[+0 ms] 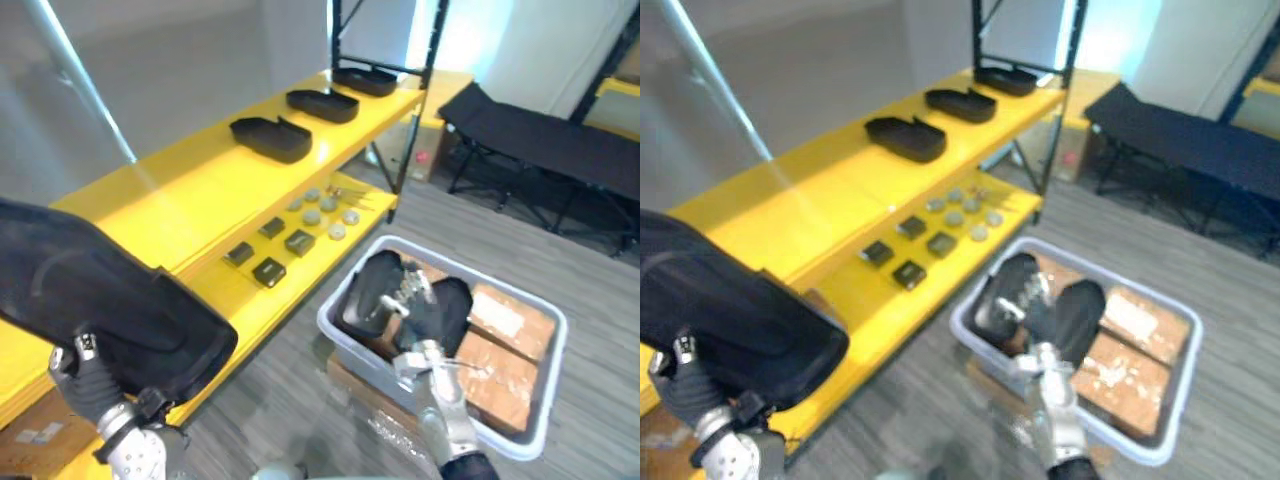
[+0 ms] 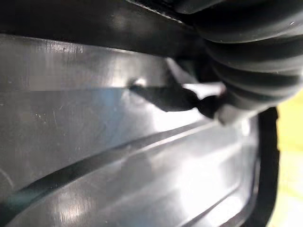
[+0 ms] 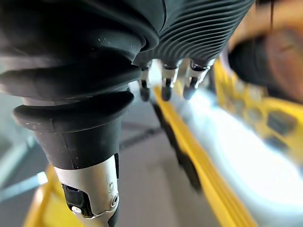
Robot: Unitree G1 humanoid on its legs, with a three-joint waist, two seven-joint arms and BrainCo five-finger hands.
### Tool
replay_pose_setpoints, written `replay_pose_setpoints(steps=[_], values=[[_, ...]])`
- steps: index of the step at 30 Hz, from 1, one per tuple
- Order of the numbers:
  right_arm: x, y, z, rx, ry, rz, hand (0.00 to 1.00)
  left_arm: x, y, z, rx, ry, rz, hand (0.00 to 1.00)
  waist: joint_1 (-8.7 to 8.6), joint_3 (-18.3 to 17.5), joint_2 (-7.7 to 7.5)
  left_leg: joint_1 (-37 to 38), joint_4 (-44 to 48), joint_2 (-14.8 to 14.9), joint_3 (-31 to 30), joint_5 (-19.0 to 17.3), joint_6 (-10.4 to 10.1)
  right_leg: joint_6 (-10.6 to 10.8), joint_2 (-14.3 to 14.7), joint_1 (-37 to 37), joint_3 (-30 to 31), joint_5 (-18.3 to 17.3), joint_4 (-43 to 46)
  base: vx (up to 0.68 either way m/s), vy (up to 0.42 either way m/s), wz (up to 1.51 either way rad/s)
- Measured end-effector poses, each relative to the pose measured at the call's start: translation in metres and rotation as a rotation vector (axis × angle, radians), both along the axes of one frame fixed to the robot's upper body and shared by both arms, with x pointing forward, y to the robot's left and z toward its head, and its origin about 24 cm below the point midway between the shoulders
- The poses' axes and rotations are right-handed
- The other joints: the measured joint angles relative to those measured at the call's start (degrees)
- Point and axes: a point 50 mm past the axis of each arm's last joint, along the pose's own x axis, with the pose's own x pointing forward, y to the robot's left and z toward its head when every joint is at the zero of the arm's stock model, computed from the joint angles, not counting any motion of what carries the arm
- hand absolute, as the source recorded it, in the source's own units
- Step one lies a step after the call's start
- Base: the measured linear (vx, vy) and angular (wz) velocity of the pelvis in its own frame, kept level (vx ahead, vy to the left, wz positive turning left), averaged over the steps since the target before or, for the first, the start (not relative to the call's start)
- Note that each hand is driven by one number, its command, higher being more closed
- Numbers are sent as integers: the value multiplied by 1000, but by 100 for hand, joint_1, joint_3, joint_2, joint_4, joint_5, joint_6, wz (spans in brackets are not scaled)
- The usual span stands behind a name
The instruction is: Walk over and take plastic housings, then place them on the shelf
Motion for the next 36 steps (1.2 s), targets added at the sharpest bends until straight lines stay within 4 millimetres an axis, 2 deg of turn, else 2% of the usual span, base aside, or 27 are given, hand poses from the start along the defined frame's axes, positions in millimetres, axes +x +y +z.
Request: replay_pose_setpoints(steps=[2,3,9,11,14,16,17,18,20,21,22,23,24,26,29,32,34,36], values=[[0,5,1,-11,-1,6,0,-2,0,2,10,-2,-8,100,45,24,-39,0,23,3,-8,-5,11,-27,-19,-14,-3,-30,64,40,51,11],[1,7,1,-26,3,1,0,-1,0,3,20,-6,-30,100,121,50,-83,-8,44,-6,-26,-10,21,-48,-42,-16,-9,-43,91,38,38,6],[1,0,0,-50,16,-29,0,5,-4,6,21,-31,-75,100,86,88,-144,-124,66,-34,-319,14,55,-273,-84,-118,14,-198,429,44,33,28],[2,-3,0,-59,17,-28,0,7,-5,6,19,-37,-79,100,90,85,-148,-223,157,-60,-467,14,54,-259,-86,-106,11,-262,453,43,-5,37],[3,-13,-1,-77,25,-51,0,9,-8,5,9,-35,-91,100,110,149,-58,-290,265,-86,-639,40,12,-213,-59,40,-16,-295,427,18,-15,44],[3,-18,-1,-82,25,-70,0,10,-11,3,4,-24,-115,100,80,170,-40,-363,261,-120,-530,117,-111,-128,-73,199,-219,-354,410,-27,-16,75],[2,-25,-2,-96,28,-100,0,13,-16,1,-2,-22,-153,100,-58,203,-24,-451,218,-40,-24,81,-133,-68,-101,390,-569,-394,394,-45,1,111],[2,-29,-3,-99,31,-112,0,16,-18,0,-1,-20,-177,100,-91,249,12,-463,234,88,274,54,-71,-34,-84,502,-711,-406,394,-75,6,138],[-8,-44,-7,-106,49,-170,0,22,-23,-11,-1,23,-256,100,-207,288,97,-472,380,717,1970,71,-47,-16,-74,772,-1214,-409,510,-48,17,133],[-10,-48,-7,-114,53,-180,0,23,-24,-14,-1,35,-271,100,-250,299,124,-468,417,811,2270,120,-10,4,-94,815,-1291,-425,583,1,32,130],[-12,-54,-8,-129,55,-201,0,25,-27,-16,-1,44,-299,100,-364,290,175,-436,392,821,2436,309,-58,92,-180,833,-1326,-491,785,28,80,102],[-12,-58,-7,-151,53,-214,0,28,-31,-16,-2,42,-325,100,-358,351,180,-390,296,670,2295,437,-40,110,-367,806,-1276,-603,1061,38,127,77],[-11,-55,-6,-142,42,-215,0,29,-33,-16,-6,37,-338,100,-330,363,155,-400,287,595,2270,456,-6,-52,-437,750,-1152,-794,1146,37,101,35],[-10,-46,-4,-122,22,-202,0,30,-31,-14,-12,27,-346,100,-317,396,83,-400,317,567,2319,452,-4,-125,-438,762,-1010,-837,1051,7,11,-9],[-9,-45,-1,-166,4,-213,0,32,-32,-13,-11,22,-361,100,-325,423,75,-404,443,637,2365,418,-50,-83,-388,678,-703,-814,1026,-34,-28,-32],[-4,-46,10,-167,-45,-205,0,32,-33,-13,-12,22,-360,100,-312,420,73,-529,702,688,1746,286,-231,-43,-321,466,-256,-847,932,-62,-48,-63],[-2,-44,16,-165,-74,-194,0,34,-33,-12,-15,16,-354,100,-357,423,74,-588,663,684,1764,221,-234,31,-295,375,-113,-884,736,-75,-32,-51],[-5,-45,13,-169,-64,-196,0,39,-37,-10,-22,5,-368,100,-398,424,78,-603,645,692,1765,242,-238,97,-281,340,-80,-846,704,-62,3,-12]])
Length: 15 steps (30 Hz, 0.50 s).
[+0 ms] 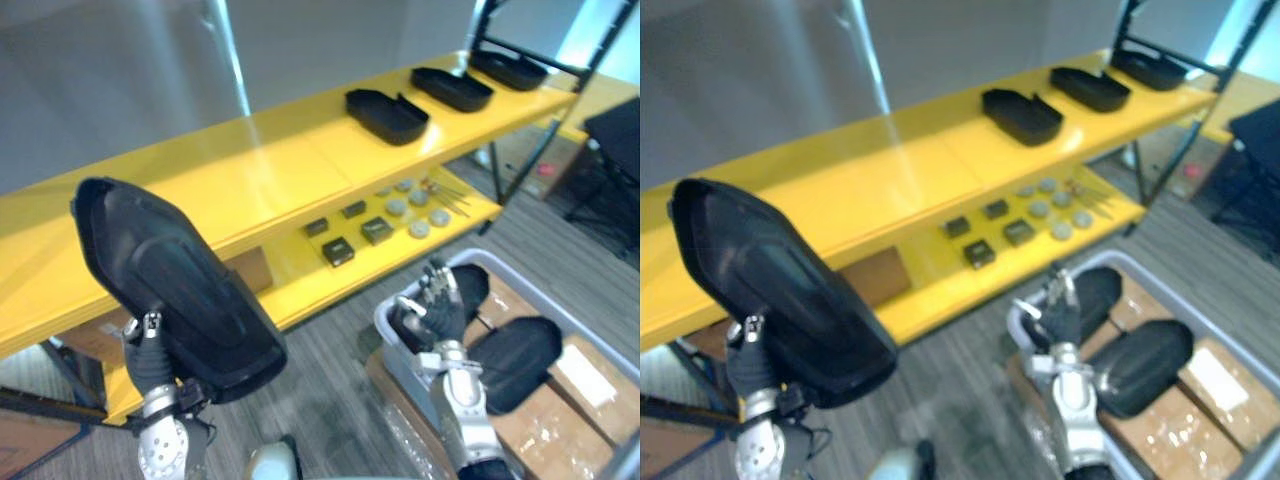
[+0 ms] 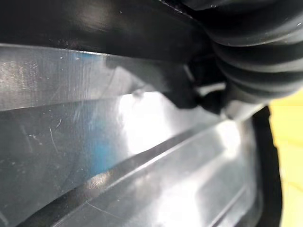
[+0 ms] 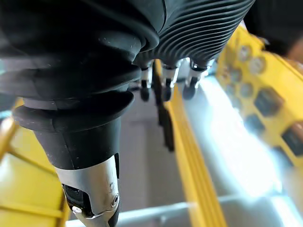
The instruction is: Walk over and take plastic housings, then place them on the shelf
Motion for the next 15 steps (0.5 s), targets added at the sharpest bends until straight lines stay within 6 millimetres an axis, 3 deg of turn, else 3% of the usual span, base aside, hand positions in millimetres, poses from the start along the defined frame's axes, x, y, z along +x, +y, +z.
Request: replay_pose_setpoints(steps=[6,10,15], values=[[-4,3,-2,-5,-6,92,0,6,-8,3,10,-15,-61,100,-84,0,3,-129,-274,-96,-442,312,-13,-54,66,-38,-65,-106,197,-34,-3,39],[-17,-4,-11,-7,31,67,0,17,-16,10,46,-51,-157,100,-199,-5,-8,-68,-669,-252,-1138,655,-19,-288,110,-47,514,-291,856,-19,11,90],[-15,0,0,-48,-42,134,0,19,-12,5,79,-25,-186,100,-117,10,-7,-67,-816,-295,-1280,888,-98,-84,119,-25,608,-586,904,-60,-67,17]])
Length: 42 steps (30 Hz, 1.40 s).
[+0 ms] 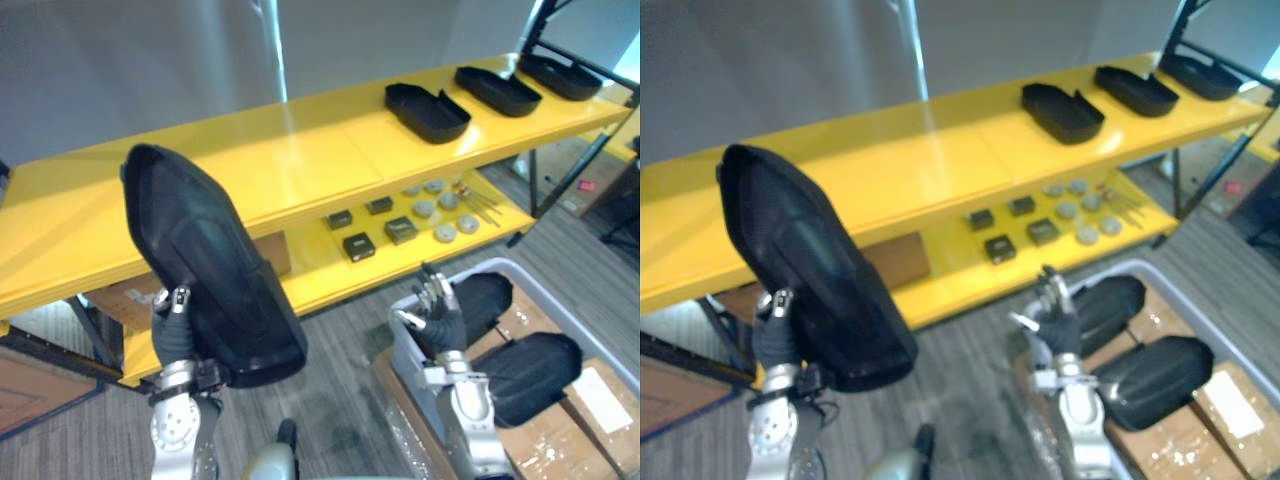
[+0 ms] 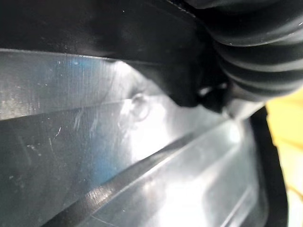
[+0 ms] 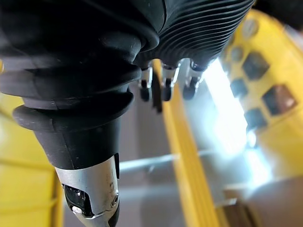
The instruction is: Walk over and take plastic housings, then place them on the shelf
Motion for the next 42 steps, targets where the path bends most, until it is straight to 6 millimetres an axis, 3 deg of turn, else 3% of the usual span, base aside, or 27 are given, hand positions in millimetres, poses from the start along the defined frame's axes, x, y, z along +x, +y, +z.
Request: replay_pose_setpoints(steps=[3,8,16,19,22,25,26,28,29,30,31,32,33,35,37,39,40,41,42], values=[[-1,1,0,-36,-4,38,0,0,0,-1,0,4,-8,100,-19,16,-4,-21,-185,-16,-1,193,-46,89,29,-6,123,-282,-161,-129,-70,1],[-2,0,-1,-62,-3,80,0,0,0,-1,3,6,-9,100,-103,144,149,-13,-435,105,-155,444,-52,130,204,-60,60,-333,-149,-122,-41,13],[-2,16,-1,-47,-9,126,0,0,1,-2,-7,23,-10,100,2,420,2,-211,-356,66,-159,507,-59,177,119,-314,83,-356,124,-19,-3,2],[-2,17,-1,-53,-5,111,0,-2,1,-5,-9,42,-5,100,15,625,-17,-253,-8,3,-157,311,-33,207,24,-247,92,-430,271,-4,10,-1],[-5,19,-5,-56,11,103,0,-11,3,-13,-15,81,7,100,17,660,-23,-494,683,-27,-147,-132,6,192,-21,-175,93,-552,319,-2,51,0],[-7,20,-7,-44,26,87,0,-16,6,-16,-9,107,22,100,75,704,-110,-820,1491,-36,-25,-648,195,-37,-103,-127,108,-694,325,64,136,-3],[-11,20,-11,-36,43,77,0,-17,9,-15,-3,105,32,100,152,722,-187,-829,1779,-89,58,-911,281,-198,-174,-10,104,-752,324,168,127,-4],[-16,15,-15,-42,67,58,0,-17,12,-13,-2,96,54,100,137,682,-162,-833,1934,-116,-2,-1182,234,-657,-231,-322,357,-403,1223,182,153,15],[-19,14,-18,-37,82,41,0,-17,14,-10,12,85,59,100,110,610,-171,-813,1865,-109,-54,-1223,299,-946,-250,-782,657,76,1885,195,223,34],[-19,13,-18,-35,80,31,0,-17,16,-4,31,65,58,100,57,590,-205,-694,1689,-132,-160,-1240,354,-835,-249,-1151,984,694,2513,216,207,35],[-20,13,-18,-34,79,25,0,-16,17,-1,39,56,58,100,23,574,-235,-635,1602,-145,-216,-1236,387,-702,-230,-1305,1131,894,2777,270,128,51],[-20,13,-18,-35,73,15,0,-13,17,2,49,41,55,100,-53,569,-242,-463,1439,-181,-436,-1206,484,-497,-73,-1472,1273,371,3075,297,62,62],[-19,11,-17,-58,63,18,0,-9,17,6,47,24,55,100,-108,571,-234,-183,1243,-187,-571,-1196,505,-485,213,-1492,1369,-48,2944,304,37,64],[-19,10,-11,-79,28,47,0,-2,15,11,40,-6,50,100,-159,539,-197,62,1090,-196,-733,-1167,471,-496,566,-1535,1404,-315,2368,264,23,57],[-16,14,7,-106,-67,132,0,10,8,16,22,-36,36,100,-190,510,-190,186,1010,-293,-964,-1166,463,-496,905,-1773,1716,-378,1483,263,-32,83],[-9,24,18,-114,-126,238,0,17,3,15,10,-30,32,100,-190,405,-303,183,1037,-470,-1091,-1175,444,-572,882,-1827,1711,42,650,236,-107,82],[-2,39,26,-93,-169,329,0,17,1,12,1,-16,43,100,-158,320,-362,163,1059,-611,-1122,-1260,354,-327,779,-1782,1702,493,269,247,-161,59],[4,51,32,-85,-203,417,0,15,-6,2,-38,32,48,100,-109,196,-125,37,1134,-493,-1188,-1315,295,-360,917,-1626,1561,611,-78,210,-140,47],[6,58,37,-82,-222,461,0,13,-8,-3,-54,55,52,100,-57,132,-13,5,1127,-425,-1217,-1357,279,-378,997,-1545,1508,697,-288,205,-112,32]])
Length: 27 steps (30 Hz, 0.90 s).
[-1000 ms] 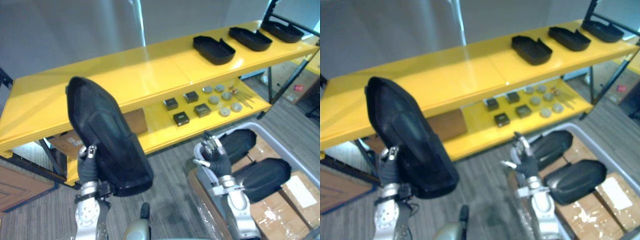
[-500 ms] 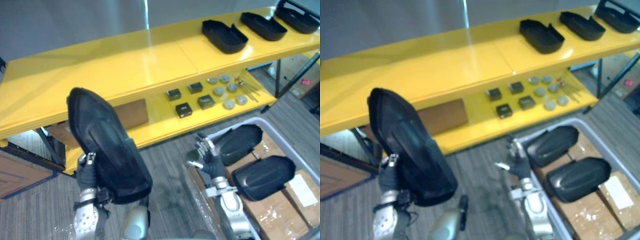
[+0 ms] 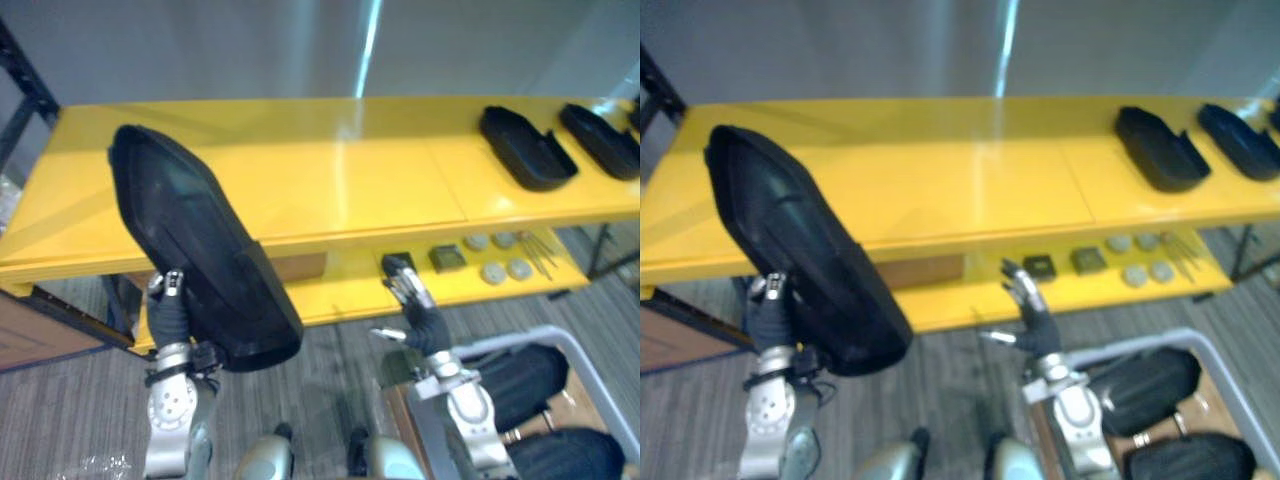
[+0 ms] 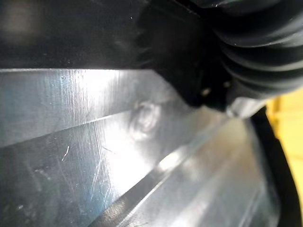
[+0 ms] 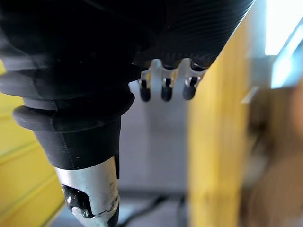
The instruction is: Walk over and take plastic housings, then place them on the shelf
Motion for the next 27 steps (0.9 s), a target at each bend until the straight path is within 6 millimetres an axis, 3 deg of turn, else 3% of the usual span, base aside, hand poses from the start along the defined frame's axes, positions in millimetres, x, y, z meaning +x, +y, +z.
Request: replay_pose_setpoints(steps=[2,5,7,10,11,13,16,19,24,27], values=[[4,31,15,36,-52,173,0,-4,-4,-9,-27,44,6,100,141,-102,182,37,-99,110,-42,8,-38,-48,132,273,-171,120,-444,171,-92,29],[-3,76,30,88,-80,383,0,-2,-13,-12,-44,54,-20,100,270,-196,195,212,-283,149,8,109,-190,-58,159,729,-535,117,-768,155,-79,63],[-4,83,33,119,-73,388,0,-2,-13,-12,-43,54,-22,100,262,-253,175,199,-433,168,341,242,-221,-61,113,854,-803,115,-861,102,-21,88],[-1,81,25,70,-19,325,0,0,-17,-11,-32,46,-75,100,196,-375,200,189,-832,247,1456,483,-18,-62,-5,1050,-1310,114,-939,73,31,105],[1,77,18,56,13,288,0,1,-22,-13,-31,48,-108,100,246,-412,211,263,-976,212,1520,595,109,-60,-26,1060,-1401,113,-897,46,110,60],[2,71,13,51,40,226,0,1,-20,-18,-13,72,-118,100,247,-428,186,348,-1017,153,1475,631,115,-81,-79,1114,-1395,87,-812,32,97,27],[7,43,5,56,68,43,0,1,-15,-18,27,79,-134,100,215,-486,93,517,-1084,86,1567,643,133,-169,-204,1110,-1338,-71,-566,-6,66,-12],[6,-3,2,99,85,-212,0,0,-11,-16,43,67,-132,100,172,-545,38,701,-1287,49,1767,699,208,-179,-245,1104,-1085,-150,-547,-67,34,-35],[-13,-65,-11,146,156,-555,0,-2,-6,-10,49,26,-136,100,-164,-621,68,1002,-1719,35,2078,867,214,-76,-263,1077,-780,-213,-558,-78,-7,-35],[-32,-93,-26,216,247,-741,0,-5,-6,12,57,-96,-142,100,-310,-672,77,1089,-1924,112,2351,918,168,-11,-188,974,-546,-171,-592,-43,-27,-46]])
